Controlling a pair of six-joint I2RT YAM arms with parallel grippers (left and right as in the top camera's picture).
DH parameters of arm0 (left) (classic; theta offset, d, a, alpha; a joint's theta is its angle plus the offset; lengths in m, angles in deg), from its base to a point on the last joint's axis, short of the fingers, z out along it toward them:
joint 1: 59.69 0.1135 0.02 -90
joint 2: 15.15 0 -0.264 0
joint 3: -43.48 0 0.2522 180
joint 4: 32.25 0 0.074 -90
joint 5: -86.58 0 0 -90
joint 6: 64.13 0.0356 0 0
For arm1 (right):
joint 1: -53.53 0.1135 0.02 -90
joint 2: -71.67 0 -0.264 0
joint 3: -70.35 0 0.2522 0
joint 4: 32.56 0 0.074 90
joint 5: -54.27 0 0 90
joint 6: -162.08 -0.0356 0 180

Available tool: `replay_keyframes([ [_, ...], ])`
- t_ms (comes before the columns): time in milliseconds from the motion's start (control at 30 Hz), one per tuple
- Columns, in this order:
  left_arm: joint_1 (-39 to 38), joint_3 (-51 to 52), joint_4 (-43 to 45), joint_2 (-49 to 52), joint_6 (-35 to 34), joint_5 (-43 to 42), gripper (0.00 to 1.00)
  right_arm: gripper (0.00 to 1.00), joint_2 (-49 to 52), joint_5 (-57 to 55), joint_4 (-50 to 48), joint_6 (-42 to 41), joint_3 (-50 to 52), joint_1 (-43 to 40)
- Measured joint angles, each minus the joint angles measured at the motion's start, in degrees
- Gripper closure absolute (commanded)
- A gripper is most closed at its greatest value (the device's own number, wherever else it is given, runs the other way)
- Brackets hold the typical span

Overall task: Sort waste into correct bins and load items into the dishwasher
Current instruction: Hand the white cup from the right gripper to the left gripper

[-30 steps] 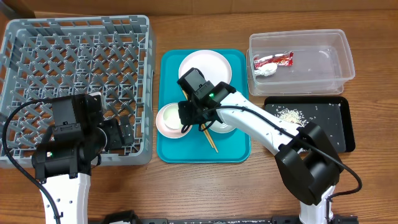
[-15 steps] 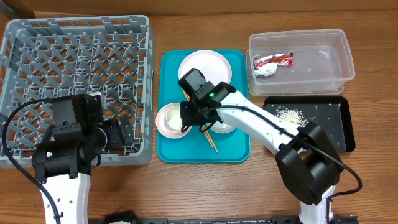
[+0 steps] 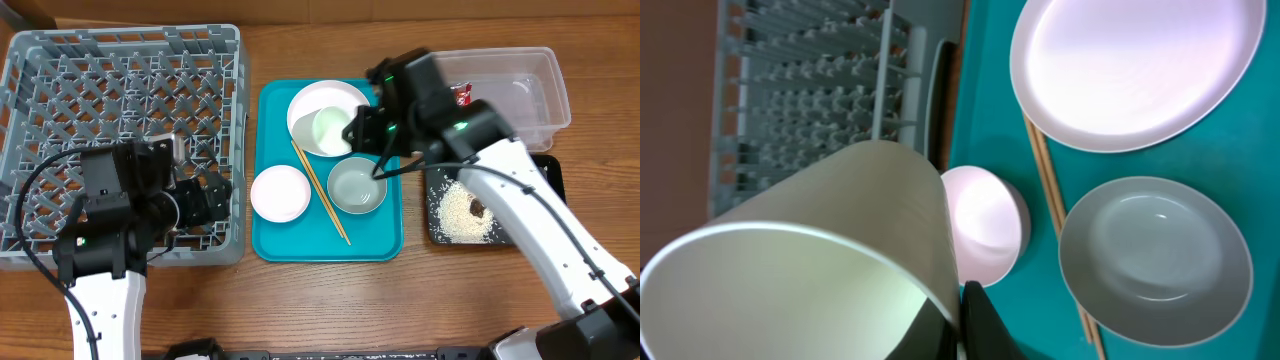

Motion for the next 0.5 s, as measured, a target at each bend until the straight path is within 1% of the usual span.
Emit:
replay_keyframes([
  [167,-1.0,0.0,5.0,3.1,3.3,-12.3,0.0,0.96,1.0,15.2,1.2,4.1,0.0,-4.6],
  [367,-3.1,0.0,14.6,8.2,5.8,-29.9,0.0,0.96,1.2,30.7,1.5,6.6,0.0,-5.1],
  [500,-3.3,0.0,18.1,10.1,6.2,-35.3,0.0,0.96,1.2,34.3,1.6,6.8,0.0,-6.4],
])
